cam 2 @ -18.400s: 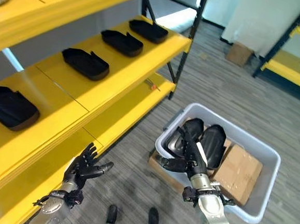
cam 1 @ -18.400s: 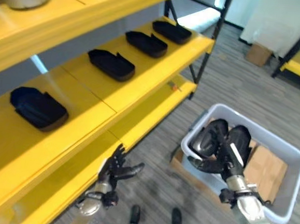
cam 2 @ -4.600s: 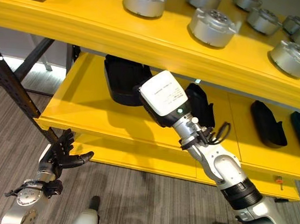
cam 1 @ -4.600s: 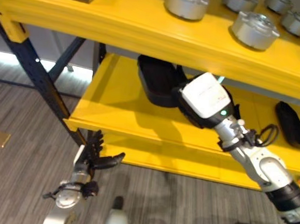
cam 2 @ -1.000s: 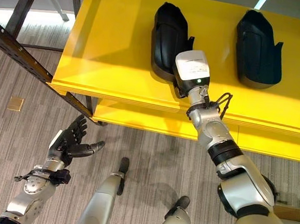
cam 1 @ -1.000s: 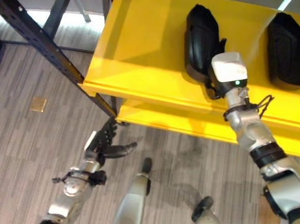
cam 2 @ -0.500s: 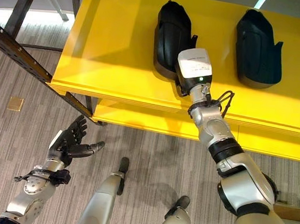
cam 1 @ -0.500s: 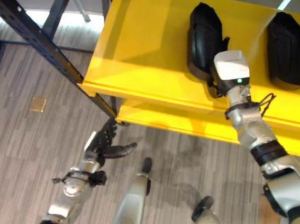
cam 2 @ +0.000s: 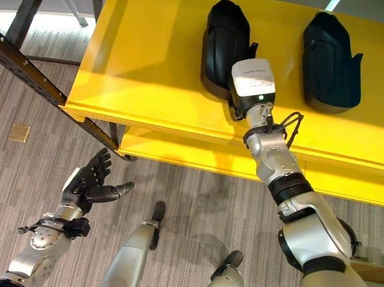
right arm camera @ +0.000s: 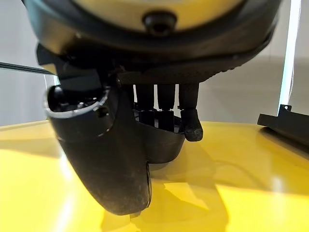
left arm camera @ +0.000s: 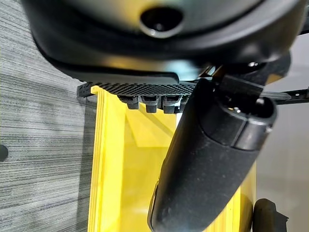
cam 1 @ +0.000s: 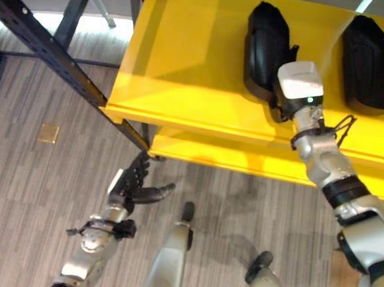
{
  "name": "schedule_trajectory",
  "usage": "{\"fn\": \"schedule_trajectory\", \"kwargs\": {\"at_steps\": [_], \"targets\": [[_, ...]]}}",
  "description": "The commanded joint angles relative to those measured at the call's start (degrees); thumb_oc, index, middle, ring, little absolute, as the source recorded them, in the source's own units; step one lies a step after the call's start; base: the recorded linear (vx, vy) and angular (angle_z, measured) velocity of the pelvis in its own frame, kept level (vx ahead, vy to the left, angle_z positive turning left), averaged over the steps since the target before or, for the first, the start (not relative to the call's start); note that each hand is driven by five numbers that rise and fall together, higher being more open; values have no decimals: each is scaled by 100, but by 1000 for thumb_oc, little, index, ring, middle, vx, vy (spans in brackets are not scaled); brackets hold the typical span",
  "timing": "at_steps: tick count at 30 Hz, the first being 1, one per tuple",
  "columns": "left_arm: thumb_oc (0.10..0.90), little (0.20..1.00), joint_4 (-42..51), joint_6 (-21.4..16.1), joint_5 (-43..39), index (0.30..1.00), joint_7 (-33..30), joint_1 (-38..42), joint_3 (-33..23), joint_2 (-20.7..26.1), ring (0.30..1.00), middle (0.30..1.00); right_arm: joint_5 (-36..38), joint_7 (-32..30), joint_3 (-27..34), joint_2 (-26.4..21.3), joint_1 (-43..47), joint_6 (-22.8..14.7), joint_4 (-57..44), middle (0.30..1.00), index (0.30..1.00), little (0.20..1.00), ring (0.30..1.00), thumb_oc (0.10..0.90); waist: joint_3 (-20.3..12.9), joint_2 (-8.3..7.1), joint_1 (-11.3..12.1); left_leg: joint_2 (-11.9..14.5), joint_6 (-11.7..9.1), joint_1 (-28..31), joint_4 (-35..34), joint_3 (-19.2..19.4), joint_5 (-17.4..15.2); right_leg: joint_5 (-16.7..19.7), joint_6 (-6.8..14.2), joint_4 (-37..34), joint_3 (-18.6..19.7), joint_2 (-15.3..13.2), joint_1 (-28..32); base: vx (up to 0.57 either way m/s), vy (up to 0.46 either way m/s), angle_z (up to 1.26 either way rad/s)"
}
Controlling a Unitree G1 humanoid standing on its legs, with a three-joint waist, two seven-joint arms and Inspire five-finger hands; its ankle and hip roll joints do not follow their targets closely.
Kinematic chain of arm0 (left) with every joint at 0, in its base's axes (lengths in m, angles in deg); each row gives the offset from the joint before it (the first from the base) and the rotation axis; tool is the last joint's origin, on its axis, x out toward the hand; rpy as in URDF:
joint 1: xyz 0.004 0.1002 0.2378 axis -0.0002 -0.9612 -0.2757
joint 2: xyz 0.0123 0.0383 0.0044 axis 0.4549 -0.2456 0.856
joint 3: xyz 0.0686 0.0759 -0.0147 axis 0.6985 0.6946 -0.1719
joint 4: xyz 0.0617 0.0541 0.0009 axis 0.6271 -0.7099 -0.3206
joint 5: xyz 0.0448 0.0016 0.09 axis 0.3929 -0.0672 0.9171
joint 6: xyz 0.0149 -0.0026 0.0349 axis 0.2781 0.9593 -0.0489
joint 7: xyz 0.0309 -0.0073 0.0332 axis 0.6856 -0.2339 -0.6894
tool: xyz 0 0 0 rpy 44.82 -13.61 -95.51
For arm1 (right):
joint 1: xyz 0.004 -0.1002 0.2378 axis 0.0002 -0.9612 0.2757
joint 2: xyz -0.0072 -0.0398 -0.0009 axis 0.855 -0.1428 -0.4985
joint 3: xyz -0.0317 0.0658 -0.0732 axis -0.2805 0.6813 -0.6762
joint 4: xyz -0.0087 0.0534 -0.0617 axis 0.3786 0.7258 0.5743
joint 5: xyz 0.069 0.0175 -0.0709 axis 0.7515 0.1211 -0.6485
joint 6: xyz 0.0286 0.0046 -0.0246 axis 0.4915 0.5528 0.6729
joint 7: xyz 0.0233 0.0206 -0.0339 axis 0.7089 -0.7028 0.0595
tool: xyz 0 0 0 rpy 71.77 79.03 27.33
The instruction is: Move parts from the plastic box to the shelf.
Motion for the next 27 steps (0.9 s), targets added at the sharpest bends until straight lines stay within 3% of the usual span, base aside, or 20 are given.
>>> {"fn": "schedule_trajectory", "kwargs": {"at_steps": [1,2,3,4,5,19,27], "targets": [[900,1000,625,-622,-66,1000,-51,75,-212,88,1000,1000,119,-236,143,-861,699,554,384,300,300,300,300,400,-170,102,-22,161,89,697,-166,192,-525,453,-51,693,306,40,-718,0,0,0],[900,1000,625,-622,-69,1000,-52,77,-221,92,1000,1000,117,-238,144,-873,703,552,380,341,341,341,341,429,-165,102,-27,159,88,699,-164,190,-527,454,-50,693,320,45,-720,0,0,0],[900,1000,629,-621,-67,1000,-48,73,-225,92,1000,1000,122,-242,152,-878,701,554,374,536,536,536,536,569,-161,105,-32,160,89,699,-164,190,-527,453,-50,691,323,47,-724,0,0,0],[900,1000,635,-623,-69,1000,-48,73,-234,92,1000,1000,126,-253,173,-881,699,559,351,536,536,536,536,569,-160,106,-37,162,89,703,-165,191,-527,454,-50,695,331,50,-730,0,0,0],[900,1000,635,-619,-73,1000,-50,76,-227,87,1000,1000,138,-265,186,-877,696,559,331,1000,1000,1000,1000,900,-160,105,-38,164,89,703,-165,199,-527,454,-51,696,334,50,-733,0,0,0],[900,1000,591,-626,-16,1000,-137,114,-327,56,1000,1000,-234,-353,580,-1098,427,498,-1076,1000,1000,1000,1000,900,-154,90,-99,165,106,678,-124,212,-555,465,-39,750,387,40,-794,0,0,0],[900,1000,626,-591,64,1000,-199,133,-379,9,1000,1000,-315,-517,1114,-1152,46,315,-2278,1000,1000,1000,1000,900,-170,79,-130,154,118,652,-97,211,-572,458,-27,776,406,26,-825,0,0,0]]}}
